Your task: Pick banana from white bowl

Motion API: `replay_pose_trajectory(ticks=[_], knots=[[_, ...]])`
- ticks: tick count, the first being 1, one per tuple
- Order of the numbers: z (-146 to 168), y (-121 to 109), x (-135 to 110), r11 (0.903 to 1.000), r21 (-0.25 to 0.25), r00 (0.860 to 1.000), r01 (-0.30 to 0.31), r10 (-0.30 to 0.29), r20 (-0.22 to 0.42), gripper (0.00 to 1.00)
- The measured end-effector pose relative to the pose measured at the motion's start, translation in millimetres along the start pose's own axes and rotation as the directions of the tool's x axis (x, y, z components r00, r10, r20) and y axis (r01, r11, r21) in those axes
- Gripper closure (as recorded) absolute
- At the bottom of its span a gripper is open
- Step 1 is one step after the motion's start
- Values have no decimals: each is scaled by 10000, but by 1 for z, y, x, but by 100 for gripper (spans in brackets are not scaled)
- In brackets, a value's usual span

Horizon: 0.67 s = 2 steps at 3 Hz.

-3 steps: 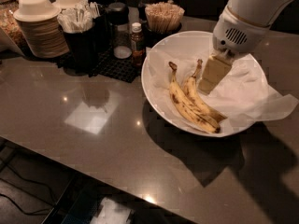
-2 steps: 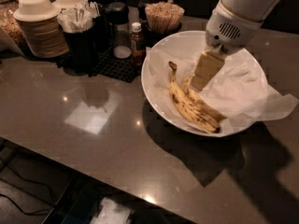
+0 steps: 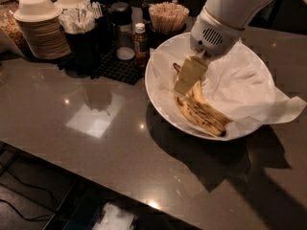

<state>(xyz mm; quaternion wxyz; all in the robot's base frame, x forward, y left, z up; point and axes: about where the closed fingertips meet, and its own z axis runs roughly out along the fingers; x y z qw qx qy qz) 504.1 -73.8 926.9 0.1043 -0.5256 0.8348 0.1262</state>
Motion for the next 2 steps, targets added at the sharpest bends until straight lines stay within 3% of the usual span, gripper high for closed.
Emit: replay_pose_trajectory(ticks=[1, 2], knots=[[17, -5, -1, 9982, 189, 9981, -573, 568, 250, 45], [28, -16, 3, 9904, 638, 9917, -1227, 1199, 462, 44]])
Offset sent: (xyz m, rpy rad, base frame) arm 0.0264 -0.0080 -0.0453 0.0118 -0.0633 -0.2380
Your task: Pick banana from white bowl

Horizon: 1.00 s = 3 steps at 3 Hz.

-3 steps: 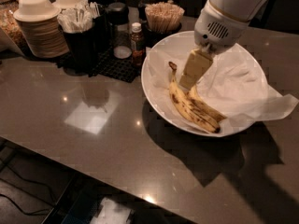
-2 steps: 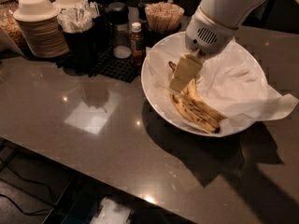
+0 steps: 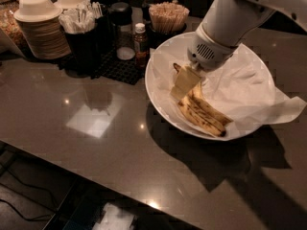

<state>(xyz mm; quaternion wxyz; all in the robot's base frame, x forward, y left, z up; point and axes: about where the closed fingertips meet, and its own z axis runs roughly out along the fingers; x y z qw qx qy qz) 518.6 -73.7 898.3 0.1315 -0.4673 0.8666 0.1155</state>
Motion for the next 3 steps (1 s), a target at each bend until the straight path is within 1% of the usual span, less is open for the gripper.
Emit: replay_pose_trajectory(ticks=[1, 2, 3], knots=[[10, -7, 0, 9991, 281, 9994, -324, 321, 111, 44], [36, -10, -10, 9996, 173, 9997, -231, 229, 91, 44], [36, -11, -11, 9996, 182, 9997, -221, 220, 70, 44]])
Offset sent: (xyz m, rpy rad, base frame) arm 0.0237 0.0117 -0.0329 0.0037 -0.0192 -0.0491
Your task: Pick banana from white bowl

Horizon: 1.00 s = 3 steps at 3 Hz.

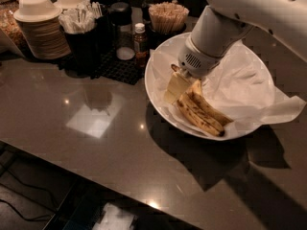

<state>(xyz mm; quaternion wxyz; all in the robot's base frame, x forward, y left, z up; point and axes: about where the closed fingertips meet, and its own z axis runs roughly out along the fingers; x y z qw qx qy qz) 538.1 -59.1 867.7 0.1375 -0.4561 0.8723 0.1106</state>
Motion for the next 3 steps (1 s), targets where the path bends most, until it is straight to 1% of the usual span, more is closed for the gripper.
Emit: replay_pose_trajectory(ticks=[1, 2, 3], knots=[[-4, -6, 0, 9990, 455, 9999, -20, 15, 100, 44], [-11, -14, -1, 9956, 927, 9995, -115, 89, 293, 44], [-13, -19, -1, 9924, 1215, 9992, -201, 159, 361, 44]])
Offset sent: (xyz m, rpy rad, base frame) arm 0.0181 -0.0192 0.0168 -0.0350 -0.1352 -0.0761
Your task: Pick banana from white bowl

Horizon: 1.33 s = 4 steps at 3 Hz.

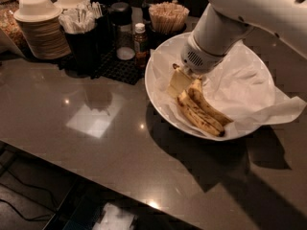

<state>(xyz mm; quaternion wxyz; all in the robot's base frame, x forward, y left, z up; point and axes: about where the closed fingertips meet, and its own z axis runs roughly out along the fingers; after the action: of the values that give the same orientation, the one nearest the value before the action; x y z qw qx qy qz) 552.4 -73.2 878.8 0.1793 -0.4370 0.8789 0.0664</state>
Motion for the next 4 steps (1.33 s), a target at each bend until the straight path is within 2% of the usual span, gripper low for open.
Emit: replay_pose_trajectory(ticks=[2, 4], knots=[[14, -13, 14, 9990, 407, 9986, -196, 216, -479, 44], [26, -14, 23, 9991, 359, 9957, -245, 276, -887, 44]])
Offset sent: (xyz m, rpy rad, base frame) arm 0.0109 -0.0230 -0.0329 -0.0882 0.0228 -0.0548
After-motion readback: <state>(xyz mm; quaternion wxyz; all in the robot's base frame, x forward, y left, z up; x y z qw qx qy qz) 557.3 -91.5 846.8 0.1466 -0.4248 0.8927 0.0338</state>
